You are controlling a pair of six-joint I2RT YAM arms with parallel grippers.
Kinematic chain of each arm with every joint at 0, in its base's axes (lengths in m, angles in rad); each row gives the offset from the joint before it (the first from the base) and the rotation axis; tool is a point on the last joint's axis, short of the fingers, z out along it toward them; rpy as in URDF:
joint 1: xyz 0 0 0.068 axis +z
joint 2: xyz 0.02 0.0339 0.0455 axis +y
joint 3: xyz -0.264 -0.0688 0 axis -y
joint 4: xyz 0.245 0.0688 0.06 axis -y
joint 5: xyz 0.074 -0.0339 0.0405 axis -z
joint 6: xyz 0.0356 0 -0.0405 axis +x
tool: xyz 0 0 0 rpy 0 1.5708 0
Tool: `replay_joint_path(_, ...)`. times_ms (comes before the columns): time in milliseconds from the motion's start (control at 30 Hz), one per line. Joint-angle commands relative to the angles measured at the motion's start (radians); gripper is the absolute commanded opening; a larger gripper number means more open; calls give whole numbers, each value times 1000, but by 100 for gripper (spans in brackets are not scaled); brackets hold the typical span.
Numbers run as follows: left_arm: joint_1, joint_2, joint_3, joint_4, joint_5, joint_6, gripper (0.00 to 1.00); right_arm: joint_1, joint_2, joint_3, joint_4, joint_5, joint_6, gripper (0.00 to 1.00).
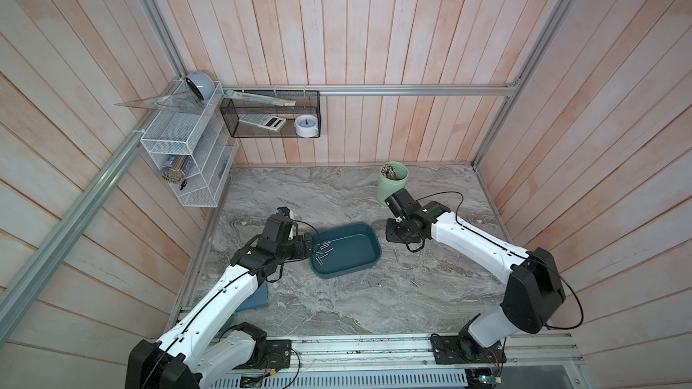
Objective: Take out the screws from the storage box
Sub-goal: Place the screw at the center of the board.
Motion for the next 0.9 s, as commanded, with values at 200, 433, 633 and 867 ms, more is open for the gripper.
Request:
replay_joint_path(200, -6, 8, -5, -7, -8, 3, 96, -47, 83, -80, 43, -8, -58, 12)
replay_joint_path(433, -6, 6, -6, -8, -12, 1, 96, -76, 163, -116, 121, -43, -58, 13)
replay_joint_path(633, -8, 11, -5, -9, -9, 1, 96, -81, 226, -122, 119, -30, -57, 13)
replay_joint_path(867, -9, 12, -5, -9, -11, 1, 96, -80, 249, -154, 128, -24, -45, 14)
